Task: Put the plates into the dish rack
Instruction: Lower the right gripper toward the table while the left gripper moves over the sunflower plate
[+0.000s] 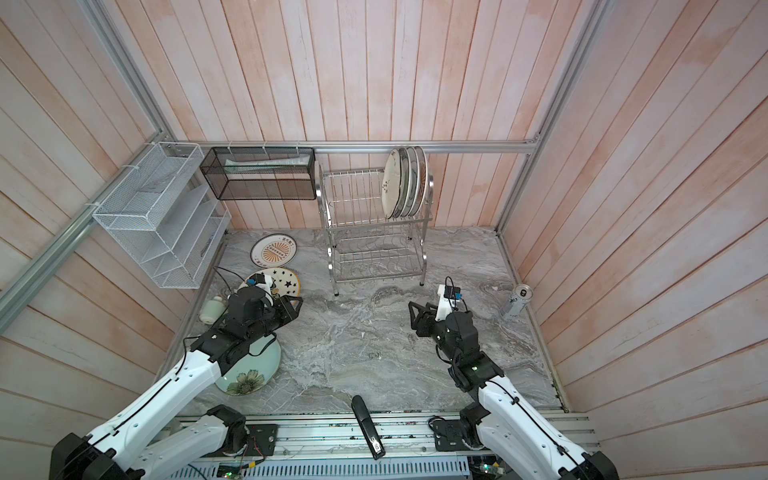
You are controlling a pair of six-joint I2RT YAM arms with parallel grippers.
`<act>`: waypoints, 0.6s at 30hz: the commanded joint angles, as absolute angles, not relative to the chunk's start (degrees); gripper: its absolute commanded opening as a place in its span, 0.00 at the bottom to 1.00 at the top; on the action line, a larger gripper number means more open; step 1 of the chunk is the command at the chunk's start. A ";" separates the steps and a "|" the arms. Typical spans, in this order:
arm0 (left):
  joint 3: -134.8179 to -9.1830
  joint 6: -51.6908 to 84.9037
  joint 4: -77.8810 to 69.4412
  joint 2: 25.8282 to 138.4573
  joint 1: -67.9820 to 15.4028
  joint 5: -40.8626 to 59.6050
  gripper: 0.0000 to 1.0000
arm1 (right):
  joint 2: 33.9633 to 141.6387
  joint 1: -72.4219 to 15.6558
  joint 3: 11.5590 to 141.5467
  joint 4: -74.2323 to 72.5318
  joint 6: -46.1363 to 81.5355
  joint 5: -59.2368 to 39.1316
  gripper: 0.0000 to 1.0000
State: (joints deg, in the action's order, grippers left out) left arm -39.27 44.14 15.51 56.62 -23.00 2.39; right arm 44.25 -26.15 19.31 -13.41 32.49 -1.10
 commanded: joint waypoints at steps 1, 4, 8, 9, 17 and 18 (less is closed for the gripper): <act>-39.18 44.30 16.17 58.06 -20.82 0.79 0.46 | 44.50 -26.19 18.80 -16.26 34.18 -3.33 0.62; -39.58 44.77 15.62 59.97 -17.22 2.56 0.46 | 45.47 -26.19 18.89 -16.70 34.19 -4.34 0.62; -38.37 46.50 13.83 61.42 -12.58 4.72 0.46 | 45.97 -26.25 19.10 -16.70 34.10 -5.16 0.62; -37.73 47.20 13.26 61.52 -11.25 5.52 0.46 | 45.96 -26.27 19.12 -16.62 34.10 -5.27 0.62; -31.91 51.26 9.38 61.50 -3.50 8.96 0.46 | 45.35 -26.28 18.75 -15.71 33.94 -4.93 0.62; -31.14 51.49 9.15 61.35 -2.90 8.77 0.46 | 45.35 -26.24 18.76 -15.61 33.96 -5.01 0.62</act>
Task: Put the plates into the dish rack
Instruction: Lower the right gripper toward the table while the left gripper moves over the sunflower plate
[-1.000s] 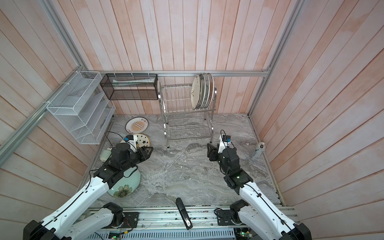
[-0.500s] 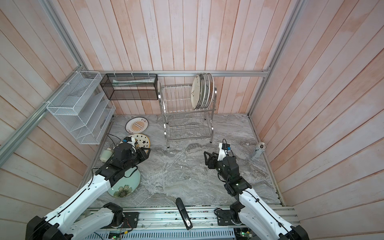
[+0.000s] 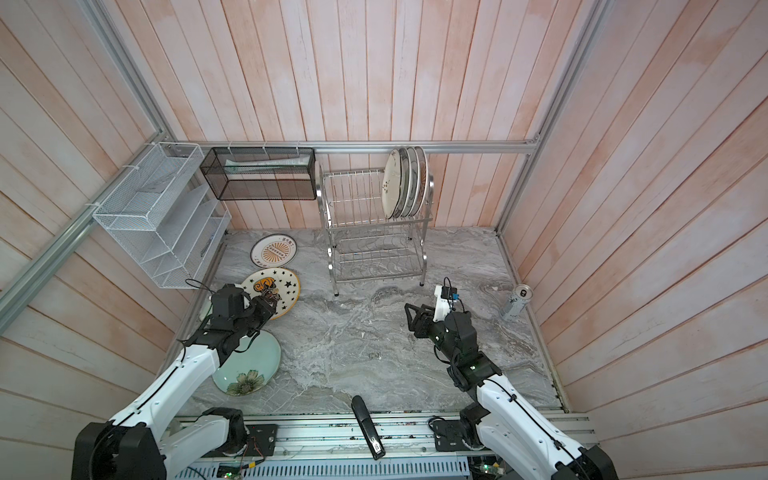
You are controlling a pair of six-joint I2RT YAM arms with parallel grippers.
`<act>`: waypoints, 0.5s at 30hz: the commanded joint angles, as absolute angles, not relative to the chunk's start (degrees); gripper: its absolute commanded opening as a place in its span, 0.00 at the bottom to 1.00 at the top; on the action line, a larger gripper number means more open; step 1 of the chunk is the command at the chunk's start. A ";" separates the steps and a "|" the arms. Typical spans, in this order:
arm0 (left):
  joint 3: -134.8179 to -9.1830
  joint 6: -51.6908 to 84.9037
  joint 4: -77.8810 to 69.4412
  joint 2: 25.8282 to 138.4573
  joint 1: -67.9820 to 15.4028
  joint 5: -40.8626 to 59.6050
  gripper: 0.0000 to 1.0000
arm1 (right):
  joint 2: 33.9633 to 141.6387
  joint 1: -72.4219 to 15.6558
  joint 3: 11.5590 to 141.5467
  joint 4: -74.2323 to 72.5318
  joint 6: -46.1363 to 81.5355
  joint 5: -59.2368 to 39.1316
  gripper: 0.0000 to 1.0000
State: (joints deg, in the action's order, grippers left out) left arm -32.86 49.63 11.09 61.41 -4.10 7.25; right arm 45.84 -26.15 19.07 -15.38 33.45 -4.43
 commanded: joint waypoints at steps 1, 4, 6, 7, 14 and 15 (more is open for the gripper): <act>-30.60 51.67 9.26 61.19 -2.33 8.23 0.46 | 45.48 -26.24 18.89 -15.62 33.93 -4.97 0.62; -30.17 51.04 9.44 61.17 0.02 6.14 0.46 | 45.39 -26.24 18.89 -15.62 33.84 -5.18 0.62; -30.43 50.55 10.10 61.97 2.46 6.57 0.46 | 45.45 -26.28 18.97 -15.56 33.60 -5.20 0.62; -30.38 50.13 10.19 62.29 3.63 7.30 0.46 | 45.44 -26.28 19.00 -15.34 33.51 -5.19 0.62; -29.14 48.12 10.69 62.46 8.11 7.86 0.46 | 45.22 -26.28 19.11 -14.91 33.16 -4.88 0.62; -29.10 47.63 10.94 62.53 9.00 7.87 0.46 | 45.26 -26.24 19.16 -14.85 33.13 -4.92 0.62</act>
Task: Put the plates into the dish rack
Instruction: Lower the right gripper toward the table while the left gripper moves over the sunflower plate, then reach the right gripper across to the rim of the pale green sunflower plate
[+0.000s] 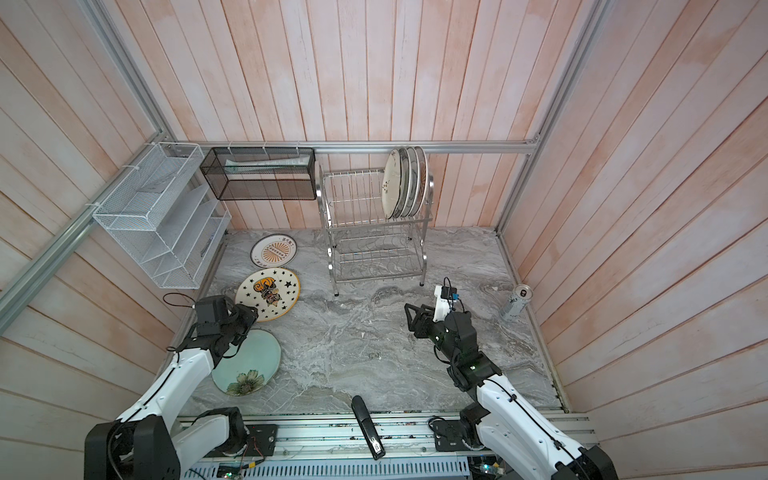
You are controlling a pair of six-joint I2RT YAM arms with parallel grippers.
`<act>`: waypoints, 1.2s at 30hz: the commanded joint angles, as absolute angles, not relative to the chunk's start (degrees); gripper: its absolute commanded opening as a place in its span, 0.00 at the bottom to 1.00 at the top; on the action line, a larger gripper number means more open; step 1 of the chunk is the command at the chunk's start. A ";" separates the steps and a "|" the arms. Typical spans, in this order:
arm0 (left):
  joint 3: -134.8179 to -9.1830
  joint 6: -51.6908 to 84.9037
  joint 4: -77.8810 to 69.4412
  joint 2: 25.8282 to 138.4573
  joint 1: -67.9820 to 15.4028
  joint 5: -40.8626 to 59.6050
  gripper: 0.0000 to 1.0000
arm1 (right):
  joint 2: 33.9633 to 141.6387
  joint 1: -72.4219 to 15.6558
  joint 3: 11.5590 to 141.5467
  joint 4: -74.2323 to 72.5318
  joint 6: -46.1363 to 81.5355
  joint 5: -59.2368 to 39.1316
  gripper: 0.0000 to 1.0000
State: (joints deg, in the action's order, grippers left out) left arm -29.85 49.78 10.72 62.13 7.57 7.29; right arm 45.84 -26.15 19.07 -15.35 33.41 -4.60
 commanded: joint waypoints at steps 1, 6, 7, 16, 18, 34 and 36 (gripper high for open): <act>-28.98 47.18 10.90 62.58 9.98 8.26 0.46 | 45.16 -26.27 19.13 -14.83 33.06 -4.92 0.62; -28.23 45.85 9.51 63.66 13.72 10.54 0.45 | 44.76 -26.27 19.25 -14.50 32.79 -4.74 0.62; -28.28 45.63 9.44 64.16 13.92 10.87 0.45 | 44.73 -26.28 19.23 -14.47 32.78 -4.70 0.62; -26.40 45.09 9.43 64.96 14.15 12.22 0.43 | 44.65 -26.28 19.00 -14.50 32.78 -4.73 0.62; -25.78 45.07 9.61 64.36 14.11 12.09 0.43 | 44.77 -26.28 19.19 -14.92 32.55 -6.15 0.62; -26.72 42.03 16.76 60.00 14.15 13.51 0.41 | 75.01 -45.67 31.03 -31.34 49.81 -7.39 0.58; -27.31 41.01 18.06 59.77 14.15 14.06 0.41 | 81.59 -47.93 35.21 -32.28 52.20 -8.80 0.57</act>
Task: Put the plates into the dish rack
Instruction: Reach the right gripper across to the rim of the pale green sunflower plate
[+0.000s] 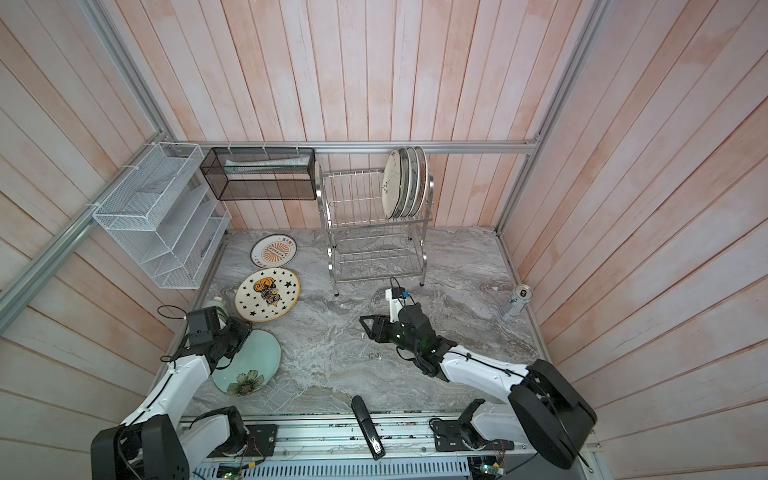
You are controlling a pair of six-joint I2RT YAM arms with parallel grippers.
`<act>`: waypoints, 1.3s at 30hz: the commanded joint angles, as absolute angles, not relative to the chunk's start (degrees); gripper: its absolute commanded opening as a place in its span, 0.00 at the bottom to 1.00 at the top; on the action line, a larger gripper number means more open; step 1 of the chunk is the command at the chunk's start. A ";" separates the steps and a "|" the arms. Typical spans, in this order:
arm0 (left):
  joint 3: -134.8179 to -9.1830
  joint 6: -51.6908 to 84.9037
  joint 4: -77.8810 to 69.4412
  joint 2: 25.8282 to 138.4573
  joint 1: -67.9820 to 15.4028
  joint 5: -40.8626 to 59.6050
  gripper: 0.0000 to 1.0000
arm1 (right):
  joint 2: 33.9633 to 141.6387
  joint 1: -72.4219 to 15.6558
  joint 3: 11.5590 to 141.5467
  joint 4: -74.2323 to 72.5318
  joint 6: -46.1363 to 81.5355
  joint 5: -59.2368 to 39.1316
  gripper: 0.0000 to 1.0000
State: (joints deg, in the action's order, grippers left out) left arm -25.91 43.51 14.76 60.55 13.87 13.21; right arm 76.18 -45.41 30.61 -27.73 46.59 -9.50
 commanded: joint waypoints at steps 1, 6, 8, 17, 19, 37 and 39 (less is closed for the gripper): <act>-27.27 40.83 18.35 59.60 14.15 14.47 0.41 | 84.22 -48.72 36.78 -33.15 53.54 -9.50 0.56; -27.48 39.39 20.37 58.02 14.24 15.57 0.41 | 98.44 -52.69 44.08 -40.10 60.69 -14.50 0.54; -27.68 38.73 21.41 57.43 14.23 15.42 0.41 | 102.47 -54.11 47.32 -40.52 62.09 -15.69 0.53; -26.69 37.91 21.30 55.72 14.24 16.66 0.41 | 118.11 -59.81 60.38 -40.54 65.50 -20.36 0.49; -26.46 38.34 20.66 55.87 14.24 17.44 0.41 | 120.74 -60.46 63.50 -39.24 64.75 -21.57 0.48; -25.49 39.34 19.34 54.54 14.24 19.54 0.41 | 132.00 -63.31 74.81 -35.95 66.97 -26.06 0.41; -25.58 39.27 19.56 54.46 14.24 19.60 0.41 | 132.60 -63.45 75.14 -35.95 67.18 -26.42 0.39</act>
State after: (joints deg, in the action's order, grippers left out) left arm -26.15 39.22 20.14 55.05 13.93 19.07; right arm 130.93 -63.26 73.67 -36.82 66.48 -25.32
